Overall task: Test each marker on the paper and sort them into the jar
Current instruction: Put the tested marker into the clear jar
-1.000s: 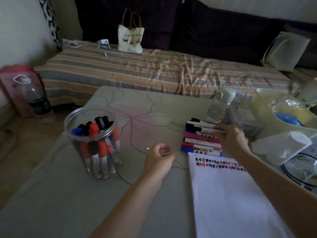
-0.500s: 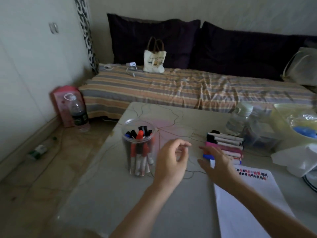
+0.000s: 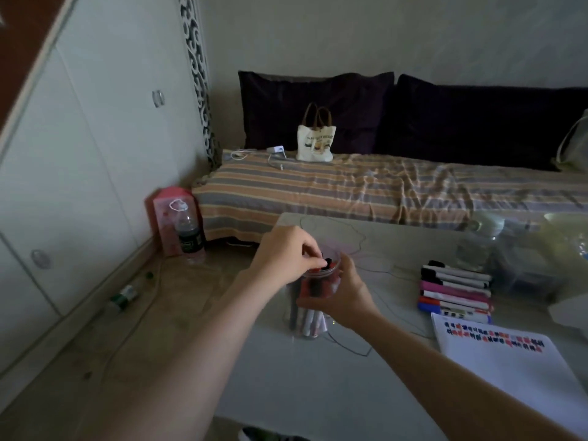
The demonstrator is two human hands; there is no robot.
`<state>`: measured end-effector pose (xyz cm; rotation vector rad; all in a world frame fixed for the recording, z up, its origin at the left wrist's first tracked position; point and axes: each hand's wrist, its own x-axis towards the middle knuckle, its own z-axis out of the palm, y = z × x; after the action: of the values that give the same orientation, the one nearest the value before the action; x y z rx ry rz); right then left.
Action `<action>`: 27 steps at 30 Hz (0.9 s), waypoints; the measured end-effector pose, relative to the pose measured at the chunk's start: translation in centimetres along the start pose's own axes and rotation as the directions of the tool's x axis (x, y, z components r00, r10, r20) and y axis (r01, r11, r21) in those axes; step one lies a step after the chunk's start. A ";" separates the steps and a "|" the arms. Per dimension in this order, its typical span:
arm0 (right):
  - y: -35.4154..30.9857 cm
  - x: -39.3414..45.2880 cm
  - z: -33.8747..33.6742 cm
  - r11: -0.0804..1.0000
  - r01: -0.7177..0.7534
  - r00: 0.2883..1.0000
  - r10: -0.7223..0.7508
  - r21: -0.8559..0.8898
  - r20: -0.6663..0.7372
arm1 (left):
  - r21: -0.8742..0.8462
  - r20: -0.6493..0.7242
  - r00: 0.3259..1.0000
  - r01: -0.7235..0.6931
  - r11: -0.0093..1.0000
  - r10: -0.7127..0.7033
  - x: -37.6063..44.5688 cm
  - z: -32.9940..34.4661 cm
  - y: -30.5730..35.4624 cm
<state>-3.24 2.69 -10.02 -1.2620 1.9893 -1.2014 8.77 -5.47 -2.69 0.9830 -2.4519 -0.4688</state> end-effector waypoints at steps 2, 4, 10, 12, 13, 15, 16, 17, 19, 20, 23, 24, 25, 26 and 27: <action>0.4 0.6 1.1 0.998 -0.015 0.999 0.017 0.057 -0.037 | -0.009 -0.023 1.000 0.012 1.000 -0.012 0.1 0.5 -0.4; 0.8 1.0 1.7 0.996 -0.022 0.998 0.028 0.092 -0.064 | 0.111 -0.046 0.999 0.018 0.994 -0.013 0.5 0.9 -0.7; 2.0 1.5 1.7 0.997 0.017 0.998 -0.012 0.081 -0.066 | 0.284 0.068 0.995 -0.085 0.955 0.068 2.8 1.3 -0.7; 2.2 1.6 1.6 0.997 0.022 0.998 -0.017 0.076 -0.060 | 0.188 0.037 0.994 -0.105 0.976 0.100 2.8 2.1 -0.3; 2.3 1.6 1.6 0.997 0.027 0.998 -0.022 0.072 -0.063 | 0.179 0.044 0.995 -0.101 0.979 0.094 2.6 2.5 -0.2; 2.3 1.6 1.7 0.997 0.032 0.998 -0.028 0.070 -0.064 | 0.160 0.111 0.992 -0.084 0.984 0.067 2.2 3.0 -0.2; 2.4 1.6 1.7 0.996 0.035 0.997 -0.030 0.076 -0.066 | 0.120 0.149 0.986 -0.087 0.989 0.069 2.1 3.2 -0.3; 2.5 1.7 1.7 0.995 0.038 0.997 -0.032 0.087 -0.069 | 0.060 0.177 0.982 -0.082 0.995 0.070 2.0 3.1 -0.3; 2.6 1.7 1.7 0.994 0.034 0.998 -0.028 0.099 -0.062 | -0.068 0.159 0.985 -0.061 0.996 0.071 1.8 2.8 -0.5; 2.5 1.7 1.5 0.995 0.032 0.998 -0.028 0.094 -0.049 | -0.090 0.106 0.991 -0.066 0.994 0.076 1.6 2.7 -0.8; 2.5 1.7 0.1 0.998 0.016 1.000 -0.015 0.056 -0.008 | -0.089 -0.162 0.982 -0.115 0.989 0.099 1.0 2.3 -1.8; 2.9 1.8 -0.6 0.999 0.009 1.000 -0.008 0.051 -0.007 | -0.121 -0.219 0.972 -0.115 0.986 0.087 0.7 2.2 -2.1; 3.3 1.7 -1.5 0.999 0.001 1.000 -0.001 0.042 -0.013 | -0.176 -0.219 0.974 -0.093 0.980 0.053 0.3 2.3 -2.4; 3.8 1.6 -2.5 0.999 -0.011 1.000 0.012 0.032 -0.019 | -0.244 -0.150 0.989 -0.046 0.969 0.010 0.0 2.5 -2.4; 4.2 1.5 -3.6 1.000 -0.018 1.000 0.018 0.013 -0.019 | -0.316 -0.025 0.999 0.020 0.949 -0.030 -0.4 3.0 -2.3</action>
<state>-8.57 3.66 -11.86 -1.2281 1.9999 -1.2201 8.76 -6.35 -6.41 0.8783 -2.2471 -0.8196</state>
